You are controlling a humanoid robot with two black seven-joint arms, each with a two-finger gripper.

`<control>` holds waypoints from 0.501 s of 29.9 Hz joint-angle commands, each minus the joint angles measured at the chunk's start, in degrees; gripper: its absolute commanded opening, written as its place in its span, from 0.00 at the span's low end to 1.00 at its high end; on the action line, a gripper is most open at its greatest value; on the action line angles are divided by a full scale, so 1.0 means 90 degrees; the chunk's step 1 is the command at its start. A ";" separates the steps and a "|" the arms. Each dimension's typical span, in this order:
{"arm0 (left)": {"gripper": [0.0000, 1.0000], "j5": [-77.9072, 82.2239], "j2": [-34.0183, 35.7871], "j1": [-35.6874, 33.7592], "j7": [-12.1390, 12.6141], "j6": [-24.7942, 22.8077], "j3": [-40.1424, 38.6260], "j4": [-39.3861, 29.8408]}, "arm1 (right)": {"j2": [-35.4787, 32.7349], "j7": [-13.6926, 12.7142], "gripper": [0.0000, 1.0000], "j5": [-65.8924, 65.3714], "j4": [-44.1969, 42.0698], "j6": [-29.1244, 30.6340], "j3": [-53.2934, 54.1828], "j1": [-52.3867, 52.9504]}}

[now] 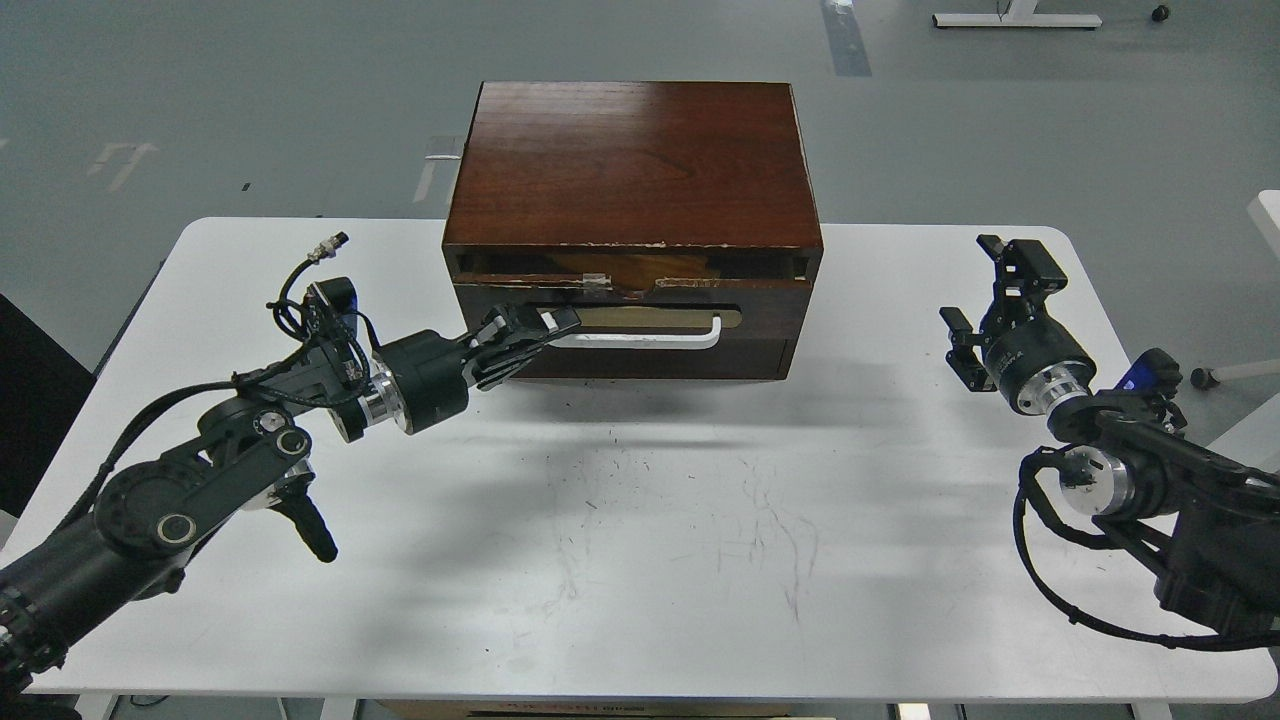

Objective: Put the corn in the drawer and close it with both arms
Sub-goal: 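Push the drawer front with the left gripper into the box, then press the left gripper against the drawer front to seat it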

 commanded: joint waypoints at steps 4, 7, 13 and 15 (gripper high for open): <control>0.00 -0.0013 -0.0004 -0.0030 -0.0015 0.0001 0.0001 0.0112 | -0.0008 0.0000 0.97 0.0003 0.0001 0.0001 0.0009 -0.0003; 0.00 -0.0013 -0.0034 -0.0069 -0.0025 0.0010 -0.0009 0.0220 | 0.0002 0.0000 0.97 0.0003 0.0001 0.0001 0.0029 -0.0003; 0.00 -0.0023 -0.0102 -0.0176 -0.0035 0.0050 -0.0009 0.0337 | 0.0002 0.0000 0.97 0.0003 0.0020 -0.0009 0.0029 -0.0003; 0.00 -0.0023 -0.0102 -0.0186 -0.0035 0.0059 0.0001 0.0337 | 0.0002 0.0000 0.97 0.0003 0.0030 -0.0009 0.0048 -0.0003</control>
